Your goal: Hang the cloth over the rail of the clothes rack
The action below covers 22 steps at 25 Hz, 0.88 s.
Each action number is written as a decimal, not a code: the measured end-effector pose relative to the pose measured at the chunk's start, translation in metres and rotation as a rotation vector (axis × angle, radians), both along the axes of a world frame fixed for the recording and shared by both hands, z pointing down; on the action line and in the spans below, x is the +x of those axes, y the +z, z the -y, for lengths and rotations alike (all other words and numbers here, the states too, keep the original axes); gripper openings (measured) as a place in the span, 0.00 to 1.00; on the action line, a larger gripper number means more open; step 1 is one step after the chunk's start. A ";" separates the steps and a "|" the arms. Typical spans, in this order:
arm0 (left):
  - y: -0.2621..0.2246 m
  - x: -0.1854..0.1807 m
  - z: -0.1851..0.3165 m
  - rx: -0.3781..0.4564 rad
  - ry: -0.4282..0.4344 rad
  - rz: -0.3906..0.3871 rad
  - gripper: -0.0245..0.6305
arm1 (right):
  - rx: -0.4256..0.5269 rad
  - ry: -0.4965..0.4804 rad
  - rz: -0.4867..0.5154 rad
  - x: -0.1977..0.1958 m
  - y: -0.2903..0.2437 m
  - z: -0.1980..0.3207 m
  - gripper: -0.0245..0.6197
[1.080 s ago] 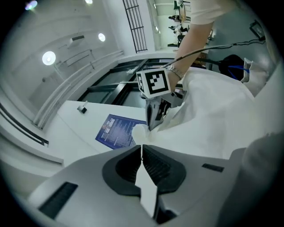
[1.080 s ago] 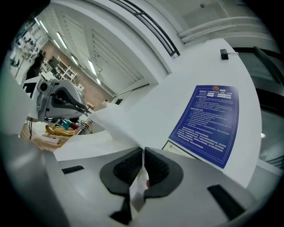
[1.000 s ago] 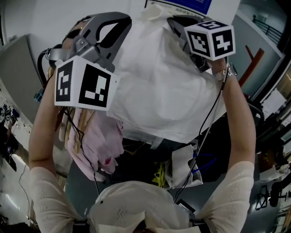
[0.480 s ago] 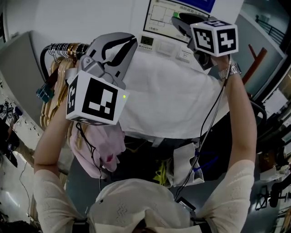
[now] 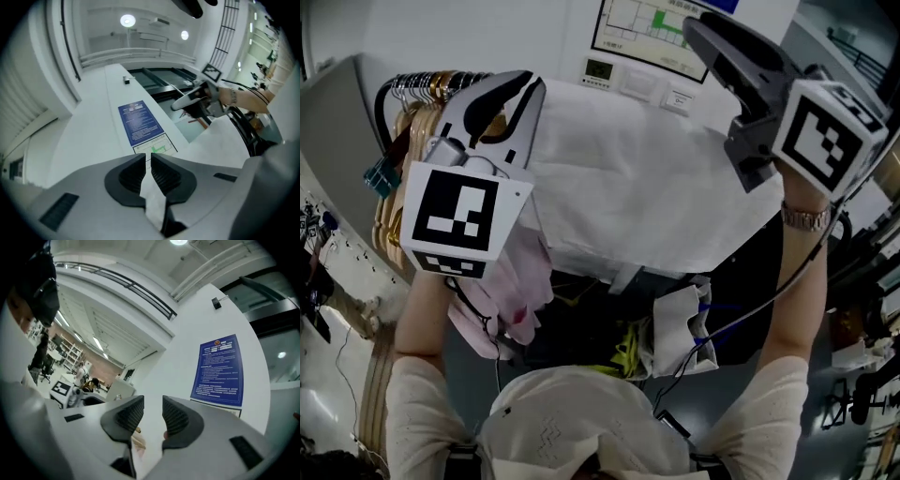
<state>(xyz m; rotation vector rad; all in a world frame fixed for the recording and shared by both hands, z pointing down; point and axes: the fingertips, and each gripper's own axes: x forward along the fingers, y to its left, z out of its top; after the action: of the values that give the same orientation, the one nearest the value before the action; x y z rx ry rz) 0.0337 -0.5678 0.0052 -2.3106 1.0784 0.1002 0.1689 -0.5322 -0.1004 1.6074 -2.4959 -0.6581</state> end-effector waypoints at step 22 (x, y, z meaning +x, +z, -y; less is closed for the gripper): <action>0.099 -0.013 0.049 -0.465 0.063 -0.239 0.19 | -0.025 0.440 0.317 0.184 0.188 -0.155 0.21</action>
<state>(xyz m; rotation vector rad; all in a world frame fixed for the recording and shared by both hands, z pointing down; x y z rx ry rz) 0.0209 -0.6165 0.1039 -2.8056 1.2507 0.1687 0.3528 -0.3772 0.0875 2.3002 -2.1904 -0.3338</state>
